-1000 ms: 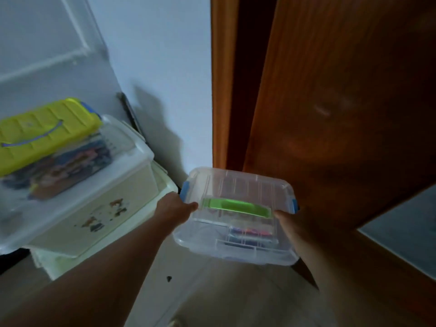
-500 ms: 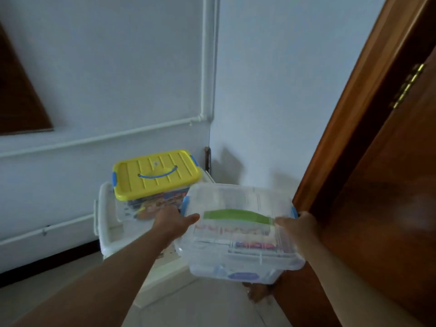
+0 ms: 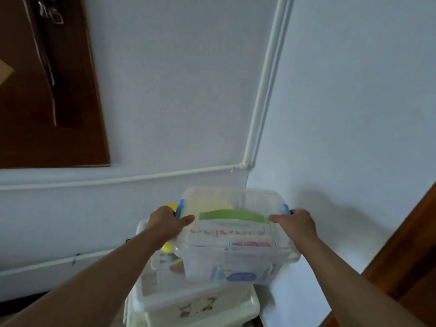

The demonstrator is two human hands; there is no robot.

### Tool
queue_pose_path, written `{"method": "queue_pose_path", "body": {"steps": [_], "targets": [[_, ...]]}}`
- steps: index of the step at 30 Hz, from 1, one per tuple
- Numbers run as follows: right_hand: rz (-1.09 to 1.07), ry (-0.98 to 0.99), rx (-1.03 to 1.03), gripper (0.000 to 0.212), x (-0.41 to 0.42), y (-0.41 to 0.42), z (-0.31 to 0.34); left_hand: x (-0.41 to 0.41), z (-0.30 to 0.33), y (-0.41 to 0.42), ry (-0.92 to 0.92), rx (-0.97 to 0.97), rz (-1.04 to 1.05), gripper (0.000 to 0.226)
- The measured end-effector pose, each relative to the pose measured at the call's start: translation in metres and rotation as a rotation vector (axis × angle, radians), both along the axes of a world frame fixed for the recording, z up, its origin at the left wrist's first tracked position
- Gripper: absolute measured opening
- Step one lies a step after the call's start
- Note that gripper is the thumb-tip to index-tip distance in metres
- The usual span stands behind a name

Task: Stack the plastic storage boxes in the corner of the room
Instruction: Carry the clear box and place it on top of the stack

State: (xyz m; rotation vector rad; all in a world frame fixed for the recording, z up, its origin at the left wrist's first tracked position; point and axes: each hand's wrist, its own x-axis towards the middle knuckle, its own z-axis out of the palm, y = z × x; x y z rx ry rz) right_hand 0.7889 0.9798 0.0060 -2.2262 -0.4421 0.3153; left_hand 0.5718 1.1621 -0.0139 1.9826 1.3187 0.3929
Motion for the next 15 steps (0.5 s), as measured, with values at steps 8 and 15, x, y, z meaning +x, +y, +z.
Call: {"method": "queue_pose_path", "body": {"steps": [8,15], "targets": [[0.121,-0.017,0.009,0.042,0.028,0.104,0.008,0.001,0.006,0.070,-0.232,-0.179,0.199,0.031],[0.244,0.027,0.009,0.049,0.065,0.180,-0.012,0.022,-0.010,0.110,-0.225,-0.205,0.379,0.026]]}}
